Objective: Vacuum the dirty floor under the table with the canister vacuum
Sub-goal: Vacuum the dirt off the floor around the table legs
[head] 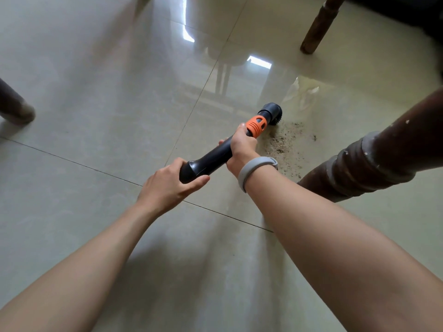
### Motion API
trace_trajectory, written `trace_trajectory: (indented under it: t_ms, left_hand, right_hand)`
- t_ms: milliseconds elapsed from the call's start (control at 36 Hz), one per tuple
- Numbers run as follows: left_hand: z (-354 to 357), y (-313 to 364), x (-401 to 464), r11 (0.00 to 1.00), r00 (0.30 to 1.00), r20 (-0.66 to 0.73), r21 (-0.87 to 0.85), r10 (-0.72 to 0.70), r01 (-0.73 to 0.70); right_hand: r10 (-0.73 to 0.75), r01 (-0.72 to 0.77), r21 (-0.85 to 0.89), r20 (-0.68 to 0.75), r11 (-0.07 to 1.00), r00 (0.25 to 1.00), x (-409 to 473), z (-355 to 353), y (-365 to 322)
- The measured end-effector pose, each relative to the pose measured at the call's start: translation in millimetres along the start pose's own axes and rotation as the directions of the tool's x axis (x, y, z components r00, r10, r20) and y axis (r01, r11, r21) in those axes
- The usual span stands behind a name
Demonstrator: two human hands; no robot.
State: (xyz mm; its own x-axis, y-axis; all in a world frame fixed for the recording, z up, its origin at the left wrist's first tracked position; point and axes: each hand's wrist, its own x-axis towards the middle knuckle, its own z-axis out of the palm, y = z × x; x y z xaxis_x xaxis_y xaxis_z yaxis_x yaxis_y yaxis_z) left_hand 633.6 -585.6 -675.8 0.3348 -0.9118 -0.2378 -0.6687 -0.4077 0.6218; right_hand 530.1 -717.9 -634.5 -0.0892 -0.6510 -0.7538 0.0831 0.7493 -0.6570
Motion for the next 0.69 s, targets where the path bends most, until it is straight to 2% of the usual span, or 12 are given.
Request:
trace_trajectory:
  t_ms: [167, 389, 500, 694]
  left_hand:
    - [-3, 0, 5, 0.995, 0.999, -0.042, 0.094, -0.026, 0.029]
    - [1, 10, 3, 0.995, 0.999, 0.036, 0.101, -0.010, 0.007]
    - [-6, 6, 1, 0.996, 0.999, 0.035, 0.094, -0.001, -0.003]
    - [-10, -10, -24, 0.997, 1.000, -0.001, 0.071, -0.028, 0.028]
  right_hand:
    - [0.026, -0.024, 0.054, -0.036, 0.998, 0.999, -1, -1, 1]
    - [-0.023, 0.022, -0.008, -0.136, 1.000, 0.990, 1, -8, 3]
    - [0.008, -0.006, 0.046, -0.043, 0.999, 0.999, -4, -13, 2]
    - [-0.011, 0.009, 0.021, 0.104, 1.000, 0.995, -19, -8, 18]
